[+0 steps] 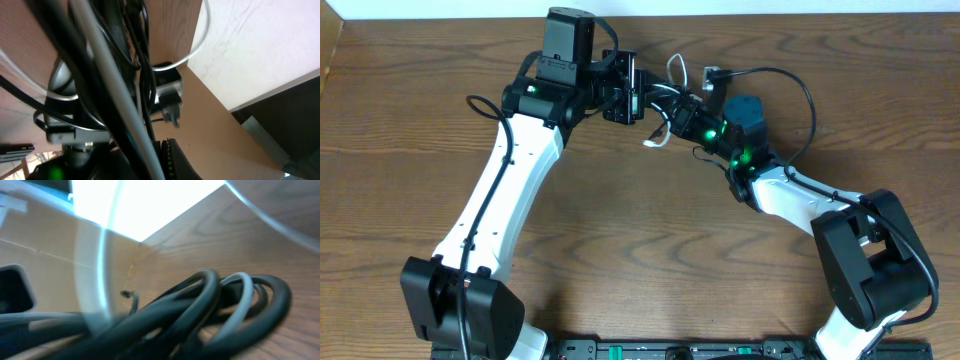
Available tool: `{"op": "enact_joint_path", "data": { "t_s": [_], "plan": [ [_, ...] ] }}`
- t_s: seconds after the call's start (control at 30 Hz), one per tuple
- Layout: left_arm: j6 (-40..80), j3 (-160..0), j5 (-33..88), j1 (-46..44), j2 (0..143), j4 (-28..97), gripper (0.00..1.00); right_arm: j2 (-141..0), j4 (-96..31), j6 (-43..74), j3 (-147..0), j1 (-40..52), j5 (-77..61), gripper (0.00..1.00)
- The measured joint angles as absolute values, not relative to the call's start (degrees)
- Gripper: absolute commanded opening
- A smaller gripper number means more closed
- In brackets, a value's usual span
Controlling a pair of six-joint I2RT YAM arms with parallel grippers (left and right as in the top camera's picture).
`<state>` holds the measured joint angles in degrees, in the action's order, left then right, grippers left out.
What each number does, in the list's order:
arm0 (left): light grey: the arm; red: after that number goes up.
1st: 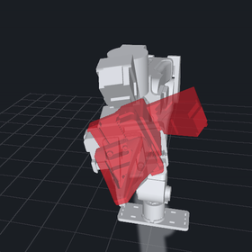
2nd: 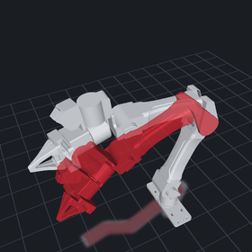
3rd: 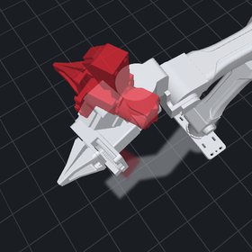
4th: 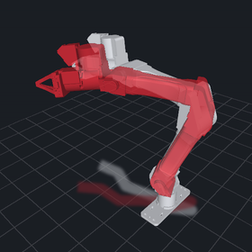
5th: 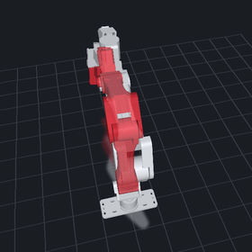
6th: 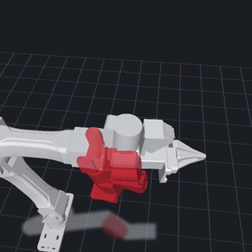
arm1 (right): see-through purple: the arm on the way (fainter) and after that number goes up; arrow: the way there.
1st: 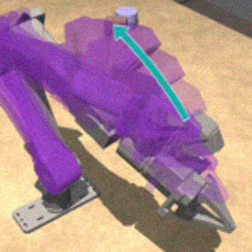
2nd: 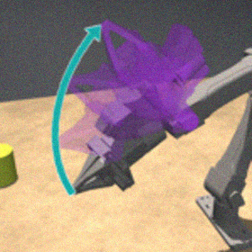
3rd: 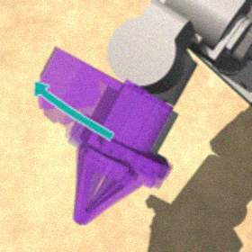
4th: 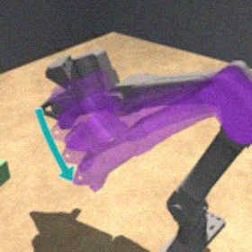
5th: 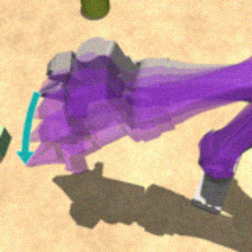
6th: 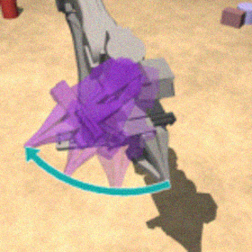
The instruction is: Untangle cables
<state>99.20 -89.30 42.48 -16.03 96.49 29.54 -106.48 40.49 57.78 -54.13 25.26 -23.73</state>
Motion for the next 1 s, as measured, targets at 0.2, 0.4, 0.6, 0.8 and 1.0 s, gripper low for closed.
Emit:
{"op": "enact_joint_path", "data": {
  "t_s": [0.2, 0.4, 0.6, 0.8, 1.0],
  "plan": [
    [99.11, -89.30, 43.20, -15.03, 96.49, 29.56, 0.08, -106.48, 32.27, 57.17, -54.15, 23.49, -25.89, 0.01],
    [93.36, -89.27, 42.04, -10.66, 96.49, 29.89, 0.07, -106.45, 17.85, 52.10, -54.35, 18.13, -34.28, 0.01],
    [78.65, -88.90, 41.58, -5.78, 96.49, 32.05, 0.08, -106.45, 2.74, 44.93, -54.59, 13.61, -39.11, 0.01],
    [62.85, -88.66, 40.77, -2.59, 96.49, 37.89, 0.07, -106.39, -11.77, 38.06, -54.57, 9.82, -35.42, 0.01],
    [49.82, -88.64, 38.09, -1.54, 96.49, 41.25, 0.08, -101.27, -24.69, 32.12, -54.24, 6.20, -22.65, 0.01]
  ]
}}
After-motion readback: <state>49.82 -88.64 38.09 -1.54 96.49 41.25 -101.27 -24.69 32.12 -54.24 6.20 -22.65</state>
